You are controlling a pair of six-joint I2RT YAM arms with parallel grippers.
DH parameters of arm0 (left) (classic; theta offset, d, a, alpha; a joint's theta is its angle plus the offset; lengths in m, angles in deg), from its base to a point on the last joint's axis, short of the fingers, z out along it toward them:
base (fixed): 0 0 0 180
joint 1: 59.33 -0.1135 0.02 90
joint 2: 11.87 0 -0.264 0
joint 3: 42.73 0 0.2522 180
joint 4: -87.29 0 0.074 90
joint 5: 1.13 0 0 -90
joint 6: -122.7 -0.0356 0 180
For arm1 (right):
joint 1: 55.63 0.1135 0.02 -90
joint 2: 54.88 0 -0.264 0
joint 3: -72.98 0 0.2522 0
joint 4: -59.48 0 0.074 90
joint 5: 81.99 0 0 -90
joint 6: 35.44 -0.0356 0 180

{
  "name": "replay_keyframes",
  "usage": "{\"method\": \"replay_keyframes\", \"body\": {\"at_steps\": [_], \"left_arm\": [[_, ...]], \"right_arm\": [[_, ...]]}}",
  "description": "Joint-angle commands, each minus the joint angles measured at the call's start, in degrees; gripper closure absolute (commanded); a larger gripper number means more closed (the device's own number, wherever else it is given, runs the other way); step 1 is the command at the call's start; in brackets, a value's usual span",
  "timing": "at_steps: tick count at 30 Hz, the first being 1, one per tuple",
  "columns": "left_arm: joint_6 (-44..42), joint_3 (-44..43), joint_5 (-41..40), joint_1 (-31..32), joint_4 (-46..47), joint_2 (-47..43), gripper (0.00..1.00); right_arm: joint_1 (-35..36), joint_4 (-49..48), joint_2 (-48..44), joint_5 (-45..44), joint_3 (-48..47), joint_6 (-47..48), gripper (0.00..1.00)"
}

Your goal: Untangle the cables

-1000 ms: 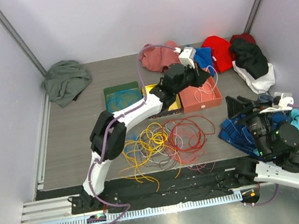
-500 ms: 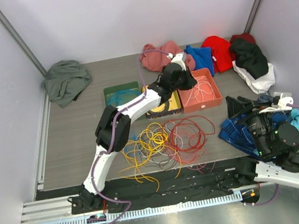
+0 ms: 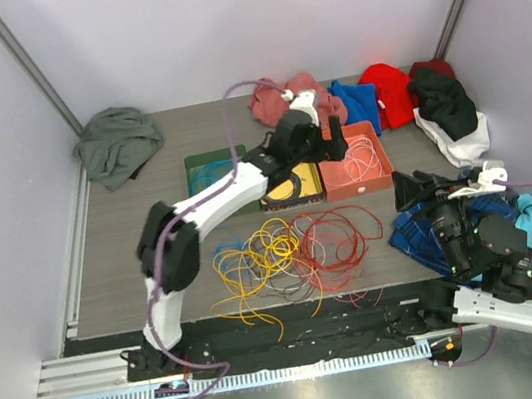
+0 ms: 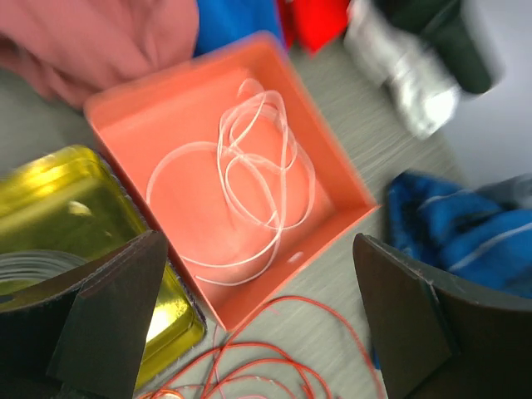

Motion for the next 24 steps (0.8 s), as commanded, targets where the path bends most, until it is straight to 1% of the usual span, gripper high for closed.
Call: {"method": "replay_keyframes", "body": {"at_steps": [1, 2, 3, 4, 5, 6, 7, 8, 10, 11, 14, 16, 17, 18, 19, 20, 22, 24], "left_arm": [[-4.99, 6.78, -8.16, 2.08, 7.62, -18.82, 0.0], [-5.96, 8.54, -12.79, 2.87, 7.36, -21.2, 0.0], [-6.32, 12.38, -15.19, 3.57, 6.84, -25.83, 0.0], [-5.98, 14.51, -17.04, 4.71, 6.4, -27.97, 0.0], [-4.93, 16.79, -18.71, 4.99, 6.22, -29.9, 0.0], [-2.66, 21.25, -19.6, 4.9, 4.22, -33.92, 0.0], [-0.29, 23.39, -20.48, 4.9, 2.55, -35.44, 0.0], [3.74, 25.23, -20.48, 4.81, -1.74, -37.11, 0.0], [6.32, 29.63, -18.38, 4.81, -7.03, -40.63, 0.0], [9.03, 31.13, -17.33, 4.73, -11.32, -41.6, 0.0], [12.82, 40.42, -13.9, 4.99, -15.56, -45.91, 0.0], [14.32, 44.31, -14.15, 5.6, -16.1, -50.02, 0.0], [15.81, 47.89, -14.5, 5.78, -16.19, -51.61, 0.0], [16.43, 49.32, -14.77, 5.78, -16.28, -52.76, 0.0], [16.79, 50.47, -14.86, 5.78, -16.54, -54.95, 0.01], [16.79, 52.31, -14.42, 5.78, -16.37, -55.75, 0.04], [16.44, 53.37, -13.55, 5.95, -17.42, -57.07, 0.07], [15.39, 54.69, -11.97, 6.04, -17.78, -58.92, 0.1]], "right_arm": [[0.39, -1.78, 2.27, 1.07, -0.74, -2.3, 0.43], [0.3, -1.86, 2.71, 1.25, -0.39, -2.74, 0.43], [0.3, -1.86, 3.06, 1.43, -0.03, -3.09, 0.43], [0.3, -1.78, 3.33, 1.78, 0.67, -3.97, 0.43], [0.39, -1.78, 4.2, 2.91, 1.02, -4.5, 0.43], [0.39, -1.69, 4.64, 3.27, 1.37, -4.94, 0.43], [0.39, -1.6, 5.17, 3.54, 1.99, -6.25, 0.43], [0.3, -1.69, 5.61, 4.59, 2.34, -6.78, 0.43], [0.3, -1.43, 7.36, 5.64, 2.78, -7.84, 0.43], [0.39, -1.34, 7.98, 6.26, 2.87, -8.71, 0.43], [0.3, -1.43, 10.79, 8.63, 3.13, -9.68, 0.43], [0.3, -1.51, 14.65, 12.49, 3.13, -10.04, 0.43], [0.39, -0.9, 16.58, 13.9, 3.05, -10.91, 0.43], [0.39, -0.55, 19.99, 16.87, 2.87, -11.79, 0.43], [0.3, -0.2, 22.12, 18.03, 2.78, -12.67, 0.43], [0.3, 0.24, 23.79, 19.17, 2.78, -13.63, 0.43], [0.39, 0.33, 28.35, 21.72, 3.13, -16.97, 0.44], [0.39, 0.25, 30.48, 24.09, 3.4, -19.34, 0.45]]}}
